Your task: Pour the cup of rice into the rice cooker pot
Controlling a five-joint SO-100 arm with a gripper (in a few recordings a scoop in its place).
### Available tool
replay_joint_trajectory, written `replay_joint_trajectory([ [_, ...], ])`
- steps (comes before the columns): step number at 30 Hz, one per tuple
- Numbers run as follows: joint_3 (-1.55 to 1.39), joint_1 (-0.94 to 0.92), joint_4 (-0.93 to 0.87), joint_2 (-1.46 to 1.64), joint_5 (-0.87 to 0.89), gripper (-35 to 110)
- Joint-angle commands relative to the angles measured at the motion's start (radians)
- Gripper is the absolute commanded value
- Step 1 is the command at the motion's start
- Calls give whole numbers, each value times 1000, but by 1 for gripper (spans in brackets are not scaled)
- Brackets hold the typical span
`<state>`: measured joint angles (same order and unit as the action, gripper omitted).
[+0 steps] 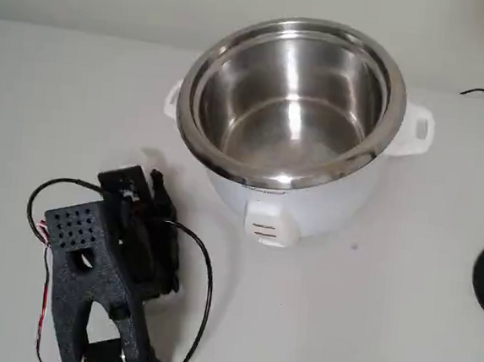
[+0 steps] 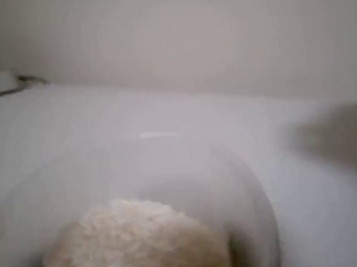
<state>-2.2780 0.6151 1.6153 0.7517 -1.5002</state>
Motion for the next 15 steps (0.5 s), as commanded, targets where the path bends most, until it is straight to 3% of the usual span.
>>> replay_joint_trajectory([
  [1, 38, -12, -132, 241, -23, 15],
  [15, 138, -49, -581, 686, -57, 15],
])
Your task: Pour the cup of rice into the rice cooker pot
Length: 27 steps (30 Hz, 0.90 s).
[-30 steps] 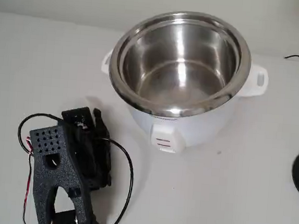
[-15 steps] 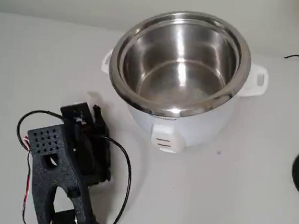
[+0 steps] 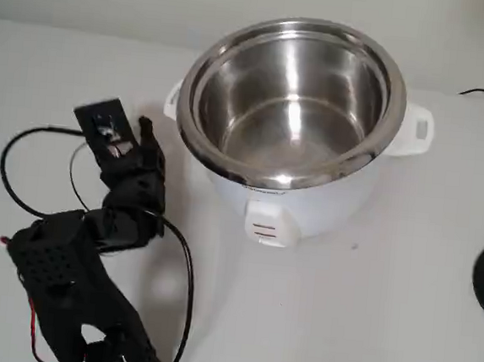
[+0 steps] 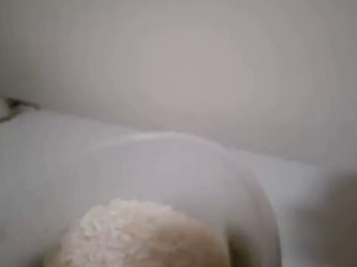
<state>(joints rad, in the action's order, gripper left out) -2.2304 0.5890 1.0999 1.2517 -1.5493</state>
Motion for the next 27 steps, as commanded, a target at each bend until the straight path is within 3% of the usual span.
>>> replay_joint_trajectory([
  [1, 101, -28, -94, 212, -5, 15],
  [17, 342, -178, -629, 594, 164, 15],
  [27, 646, -391, -1057, 658, 538, 15],
])
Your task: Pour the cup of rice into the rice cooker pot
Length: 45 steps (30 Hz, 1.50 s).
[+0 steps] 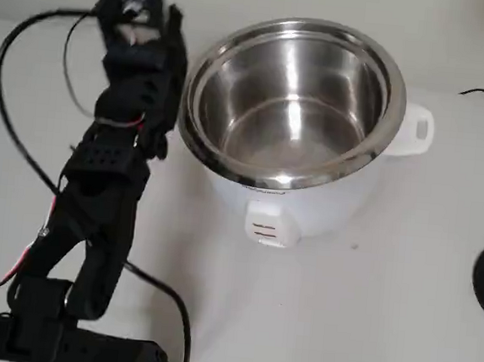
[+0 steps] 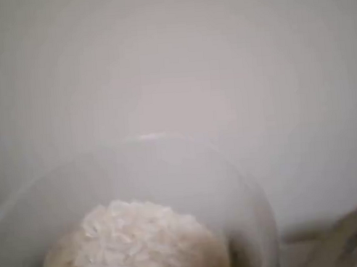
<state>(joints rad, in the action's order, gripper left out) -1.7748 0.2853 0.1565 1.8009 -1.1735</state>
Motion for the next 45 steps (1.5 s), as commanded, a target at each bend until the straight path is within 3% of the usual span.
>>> replay_joint_trajectory([
  [1, 213, -110, -152, 112, 212, 15],
  [8, 233, -219, -305, 146, 572, 15],
  [15, 245, -187, -499, 190, 1008, 15],
  [29, 402, -216, -650, 132, 1871, 15],
  [35, 476, -239, -739, 95, 2066, 14],
  [45, 465, -199, -764, 58, 2131, 14],
])
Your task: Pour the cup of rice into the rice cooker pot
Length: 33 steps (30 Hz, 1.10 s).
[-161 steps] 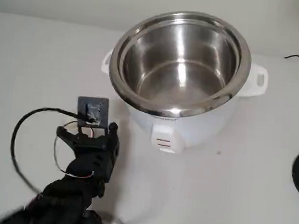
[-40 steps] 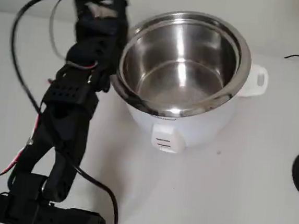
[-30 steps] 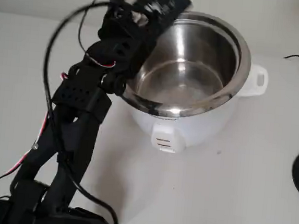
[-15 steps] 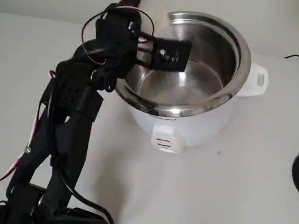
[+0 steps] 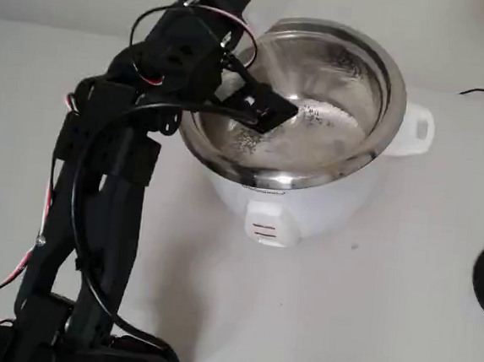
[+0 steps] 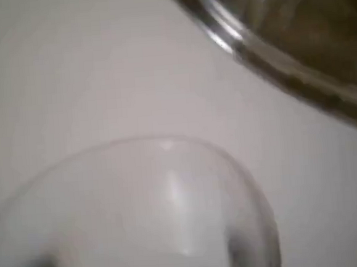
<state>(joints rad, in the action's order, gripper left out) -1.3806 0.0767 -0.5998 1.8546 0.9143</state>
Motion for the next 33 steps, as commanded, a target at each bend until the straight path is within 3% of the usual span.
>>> replay_joint_trajectory([
  [1, 71, 9, -14, 5, 63, 14],
  [5, 71, 18, -32, 6, 91, 14],
  [8, 74, 37, -11, 2, -21, 14],
  [10, 81, 51, 28, -3, -170, 15],
  [15, 118, 160, 35, -15, -762, 15],
  [20, 118, 328, -91, 3, -1296, 15],
  [23, 118, 423, -212, 29, -1482, 15],
  [28, 97, 511, -387, 25, -1623, 15],
  [33, -107, 541, -325, 54, -1694, 15],
])
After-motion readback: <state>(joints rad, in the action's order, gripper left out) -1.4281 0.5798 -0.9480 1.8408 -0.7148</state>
